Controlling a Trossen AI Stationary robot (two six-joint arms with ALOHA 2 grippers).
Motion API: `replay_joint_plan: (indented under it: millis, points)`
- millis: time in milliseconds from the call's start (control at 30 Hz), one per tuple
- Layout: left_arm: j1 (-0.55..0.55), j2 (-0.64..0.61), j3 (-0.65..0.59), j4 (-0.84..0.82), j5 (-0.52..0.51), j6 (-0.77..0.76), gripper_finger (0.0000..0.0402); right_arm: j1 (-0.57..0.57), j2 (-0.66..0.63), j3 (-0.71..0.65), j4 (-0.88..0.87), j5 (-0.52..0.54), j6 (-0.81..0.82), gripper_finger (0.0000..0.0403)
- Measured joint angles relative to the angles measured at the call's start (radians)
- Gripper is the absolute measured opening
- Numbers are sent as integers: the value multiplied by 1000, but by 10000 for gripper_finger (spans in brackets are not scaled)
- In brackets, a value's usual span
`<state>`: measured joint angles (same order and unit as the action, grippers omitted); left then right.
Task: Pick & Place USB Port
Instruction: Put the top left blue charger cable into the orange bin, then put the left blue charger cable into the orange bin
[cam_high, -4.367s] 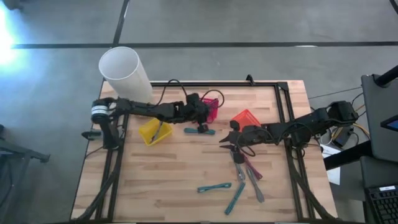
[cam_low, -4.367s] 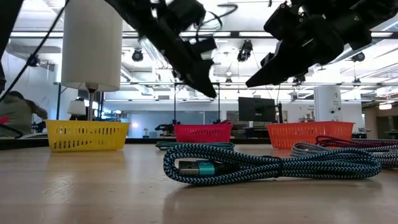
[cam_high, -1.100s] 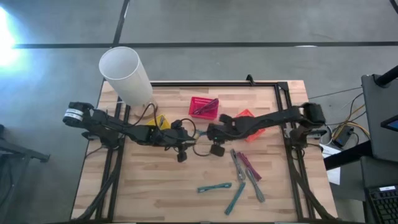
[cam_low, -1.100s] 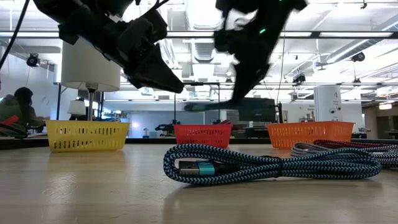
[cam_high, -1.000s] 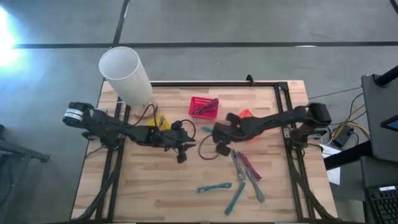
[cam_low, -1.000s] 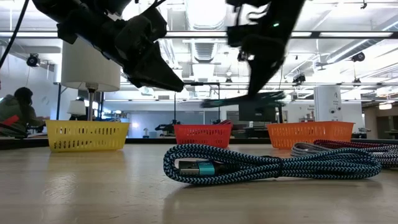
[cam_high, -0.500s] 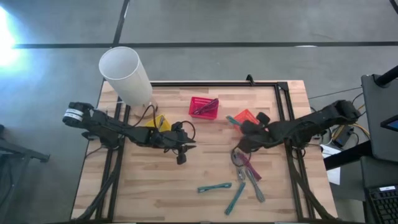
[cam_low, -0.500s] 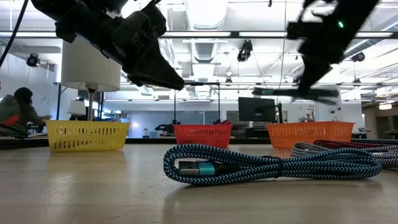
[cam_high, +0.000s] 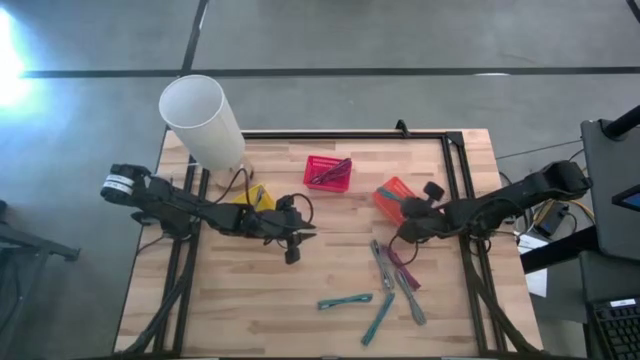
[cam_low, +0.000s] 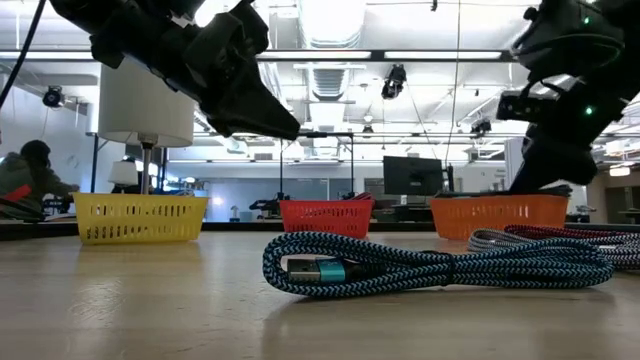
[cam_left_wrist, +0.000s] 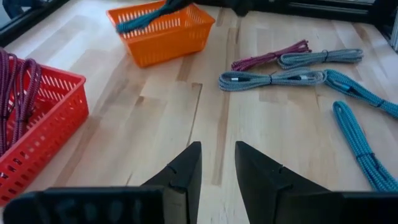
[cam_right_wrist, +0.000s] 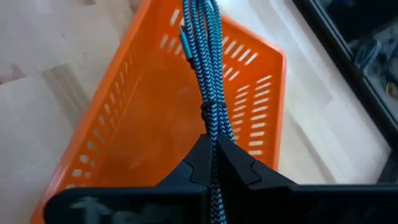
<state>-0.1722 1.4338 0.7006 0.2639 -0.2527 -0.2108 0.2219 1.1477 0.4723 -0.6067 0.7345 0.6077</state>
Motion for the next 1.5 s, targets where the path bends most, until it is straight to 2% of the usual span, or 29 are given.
replay_joint_plan:
  millis: [133,333,533,767,1200,1500]
  points:
    - [0,0,0,7,0,0,99,0,0,-15,85,2,-86,8]
    - [0,0,0,9,0,1,99,-1,0,17,96,4,-171,8]
    - [0,0,0,8,0,2,99,-4,0,-2,90,6,-162,8]
    - [0,0,0,9,0,2,99,-17,0,-39,92,-5,-74,11]
    - [0,0,0,9,0,2,99,-18,0,-58,91,-36,-38,79]
    - [0,0,0,9,0,5,99,-17,0,54,108,-37,-31,102]
